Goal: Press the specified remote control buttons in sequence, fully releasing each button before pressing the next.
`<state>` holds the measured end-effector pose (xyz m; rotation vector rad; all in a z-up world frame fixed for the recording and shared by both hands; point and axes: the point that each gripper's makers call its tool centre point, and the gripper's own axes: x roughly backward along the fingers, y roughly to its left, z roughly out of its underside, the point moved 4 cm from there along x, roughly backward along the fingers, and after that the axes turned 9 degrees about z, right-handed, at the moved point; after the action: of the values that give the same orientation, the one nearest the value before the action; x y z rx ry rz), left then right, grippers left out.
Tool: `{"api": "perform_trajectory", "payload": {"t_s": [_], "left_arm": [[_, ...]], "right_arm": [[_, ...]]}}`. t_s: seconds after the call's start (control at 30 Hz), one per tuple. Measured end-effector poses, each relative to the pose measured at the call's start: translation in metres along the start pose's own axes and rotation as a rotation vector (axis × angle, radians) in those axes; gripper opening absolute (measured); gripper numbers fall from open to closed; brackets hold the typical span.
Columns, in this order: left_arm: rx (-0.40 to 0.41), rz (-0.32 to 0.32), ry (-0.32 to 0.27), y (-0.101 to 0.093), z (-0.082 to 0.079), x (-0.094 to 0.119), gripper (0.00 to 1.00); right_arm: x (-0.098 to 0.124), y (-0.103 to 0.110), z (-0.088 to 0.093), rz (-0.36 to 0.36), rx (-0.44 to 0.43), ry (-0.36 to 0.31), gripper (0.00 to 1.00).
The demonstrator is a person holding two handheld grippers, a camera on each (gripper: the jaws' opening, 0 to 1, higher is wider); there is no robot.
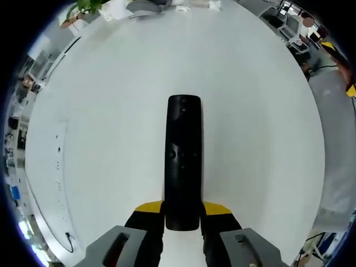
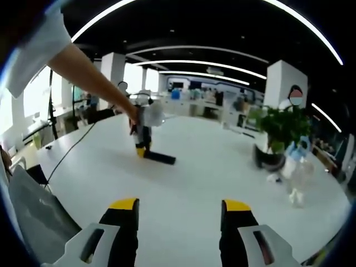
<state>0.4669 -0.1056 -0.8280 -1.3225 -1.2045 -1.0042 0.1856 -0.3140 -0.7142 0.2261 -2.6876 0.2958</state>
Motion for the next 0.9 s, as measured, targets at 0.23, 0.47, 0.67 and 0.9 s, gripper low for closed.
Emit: {"api": "perform_trajectory", "payload": {"t_s": [0.23, 0.47, 0.67, 0.9], "left_arm": [[0.083, -0.081, -0.004, 0.0, 0.001, 0.002, 0.29], [0.149, -0.208, -0.034, -0.006, 0.003, 0.004, 0.29], [0.185, -0.364, -0.086, -0.008, 0.007, 0.008, 0.36], [0.327, -0.493, -0.197, -0.014, 0.018, 0.012, 0.42]], "right_arm": [[0.0, 0.001, 0.001, -0.005, 0.008, 0.004, 0.58], [0.001, -0.001, -0.002, -0.001, -0.01, -0.014, 0.59], [0.003, -0.002, -0.004, -0.001, -0.022, -0.031, 0.59], [0.004, -0.004, -0.007, 0.008, -0.033, -0.051, 0.59]]}}
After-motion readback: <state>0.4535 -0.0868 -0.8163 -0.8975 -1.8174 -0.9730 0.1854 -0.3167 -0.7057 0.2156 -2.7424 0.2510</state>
